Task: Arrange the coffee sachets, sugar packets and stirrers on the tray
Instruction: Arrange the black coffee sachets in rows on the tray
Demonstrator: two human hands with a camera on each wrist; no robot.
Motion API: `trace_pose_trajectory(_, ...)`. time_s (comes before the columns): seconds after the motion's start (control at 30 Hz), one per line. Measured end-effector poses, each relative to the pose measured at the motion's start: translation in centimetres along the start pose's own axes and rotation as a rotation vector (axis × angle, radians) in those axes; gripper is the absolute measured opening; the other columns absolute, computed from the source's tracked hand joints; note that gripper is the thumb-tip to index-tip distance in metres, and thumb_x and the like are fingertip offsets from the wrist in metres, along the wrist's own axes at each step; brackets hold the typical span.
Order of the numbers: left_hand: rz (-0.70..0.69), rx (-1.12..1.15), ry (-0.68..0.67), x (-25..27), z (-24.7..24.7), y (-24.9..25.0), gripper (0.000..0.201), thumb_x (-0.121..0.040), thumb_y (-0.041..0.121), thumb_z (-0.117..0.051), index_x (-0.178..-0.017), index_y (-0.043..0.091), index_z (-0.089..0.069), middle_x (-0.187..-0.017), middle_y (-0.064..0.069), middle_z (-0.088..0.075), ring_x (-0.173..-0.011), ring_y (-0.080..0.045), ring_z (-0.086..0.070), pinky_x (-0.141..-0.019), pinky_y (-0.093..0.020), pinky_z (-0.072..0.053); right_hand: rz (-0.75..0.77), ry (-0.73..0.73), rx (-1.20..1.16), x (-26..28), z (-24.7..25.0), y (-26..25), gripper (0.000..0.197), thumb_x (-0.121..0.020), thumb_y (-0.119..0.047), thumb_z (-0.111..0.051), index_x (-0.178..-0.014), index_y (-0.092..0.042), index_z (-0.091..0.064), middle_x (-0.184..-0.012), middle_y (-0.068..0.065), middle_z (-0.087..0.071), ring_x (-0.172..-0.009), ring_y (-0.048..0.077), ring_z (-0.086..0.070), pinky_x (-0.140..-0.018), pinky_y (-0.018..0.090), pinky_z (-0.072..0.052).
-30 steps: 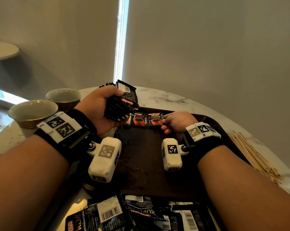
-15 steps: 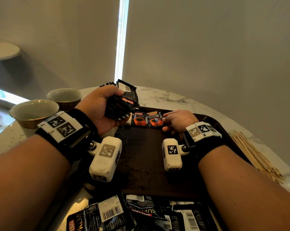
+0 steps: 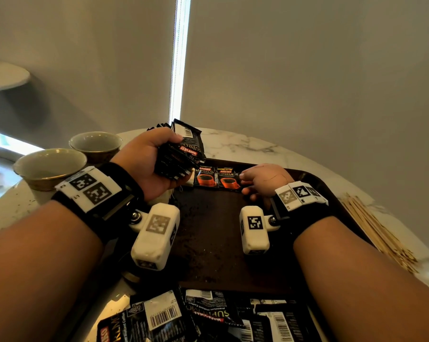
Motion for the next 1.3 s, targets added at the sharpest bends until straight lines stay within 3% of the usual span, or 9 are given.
trace_pose_trajectory(0.17,0.002,-0.005,-0.009,0.0,-0.2,-0.1,0.020,-0.091,0.021,-0.056,-0.108,0.010,-0.058,-0.099,-0.012,-0.065,-0.081,-0.023,-0.065,-0.068,-0.035,-0.051,0.200,0.144,-0.053,-0.2,0.6,0.0,0.004,-0.095,-0.014,-0.064,-0.096,-0.011,-0.065,-0.091,0.008,-0.065,-0.052,0.011,-0.055,-0.043,0.023,-0.044)
trace_pose_trajectory(0.27,0.005,-0.012,-0.026,0.2,-0.3,-0.1,0.022,-0.087,0.021,-0.059,-0.107,0.010,-0.058,-0.098,-0.012,-0.066,-0.081,-0.023,-0.066,-0.068,-0.035,-0.053,0.464,0.089,-0.247,0.8,0.2,-1.4,0.028,-0.092,-0.003,-0.064,-0.112,-0.022,-0.068,-0.092,0.004,-0.064,-0.056,0.003,-0.061,-0.045,0.016,-0.045)
trace_pose_trajectory(0.4,0.018,-0.029,-0.107,0.5,-0.7,-0.1,0.041,-0.076,0.025,-0.062,-0.114,0.008,-0.061,-0.097,-0.012,-0.071,-0.077,-0.022,-0.070,-0.067,-0.033,-0.054,0.769,-0.057,-0.088,3.4,-1.2,-3.9,0.054,-0.091,-0.002,-0.063,-0.113,-0.051,-0.064,-0.115,-0.003,-0.062,-0.081,0.007,-0.060,-0.069,0.020,-0.051)
trace_pose_trajectory(0.5,0.014,-0.032,-0.167,0.7,-1.4,-0.2,0.024,-0.085,0.022,-0.056,-0.104,0.009,-0.063,-0.086,-0.010,-0.071,-0.068,-0.020,-0.069,-0.065,-0.032,-0.051,0.753,-0.137,-0.077,3.4,-2.2,-3.9,0.052,-0.087,-0.004,-0.068,-0.113,-0.049,-0.068,-0.120,-0.002,-0.067,-0.088,0.010,-0.062,-0.071,0.025,-0.049)
trace_pose_trajectory(0.6,0.027,-0.040,-0.201,0.8,-1.7,-0.5,0.032,-0.077,0.024,-0.059,-0.105,0.008,-0.062,-0.083,-0.011,-0.072,-0.067,-0.023,-0.071,-0.059,-0.029,-0.055,0.724,-0.139,-0.077,3.2,-2.5,-3.6,0.048,-0.085,-0.004,-0.071,-0.113,-0.043,-0.072,-0.119,-0.001,-0.070,-0.095,0.014,-0.062,-0.071,0.025,-0.046)
trace_pose_trajectory(0.73,0.048,-0.032,-0.235,0.8,-1.8,-0.6,0.035,-0.080,0.023,-0.058,-0.111,0.007,-0.063,-0.088,-0.013,-0.073,-0.070,-0.025,-0.072,-0.056,-0.031,-0.058,0.725,-0.179,-0.207,3.3,-2.6,-3.5,0.040,-0.084,0.000,-0.072,-0.111,-0.029,-0.073,-0.105,-0.002,-0.073,-0.080,0.001,-0.067,-0.064,0.015,-0.050)
trace_pose_trajectory(0.87,0.026,-0.018,-0.259,1.0,-1.9,-0.5,0.031,-0.092,0.022,-0.049,-0.109,0.005,-0.068,-0.087,-0.012,-0.074,-0.067,-0.024,-0.073,-0.051,-0.029,-0.057,0.728,-0.168,-0.217,3.1,-2.6,-3.1,0.037,-0.085,-0.007,-0.075,-0.115,-0.028,-0.073,-0.107,0.004,-0.075,-0.084,0.008,-0.068,-0.065,0.014,-0.049)
trace_pose_trajectory(1.1,0.002,-0.012,-0.249,1.1,-2.1,-0.3,0.037,-0.082,0.028,-0.057,-0.111,0.006,-0.063,-0.090,-0.013,-0.070,-0.068,-0.024,-0.070,-0.054,-0.028,-0.056,0.710,-0.113,-0.253,2.5,-2.4,-2.7,0.033,-0.087,0.000,-0.069,-0.118,-0.012,-0.072,-0.107,0.015,-0.073,-0.081,0.008,-0.067,-0.060,0.009,-0.046)
trace_pose_trajectory(1.3,0.001,-0.026,-0.224,0.9,-1.6,-0.3,0.042,-0.082,0.028,-0.057,-0.119,0.008,-0.057,-0.090,-0.011,-0.067,-0.070,-0.022,-0.067,-0.056,-0.028,-0.053,0.729,-0.098,-0.284,2.8,-2.4,-2.6,0.028,-0.089,0.000,-0.067,-0.116,-0.007,-0.071,-0.095,0.002,-0.075,-0.077,0.000,-0.070,-0.059,0.008,-0.046)
Point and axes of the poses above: each hand's wrist, its own x-axis away from the middle knuckle, its own z-axis out of the back of the hand, y = z × x, the point moved 4 cm from there along -x, towards the middle knuckle
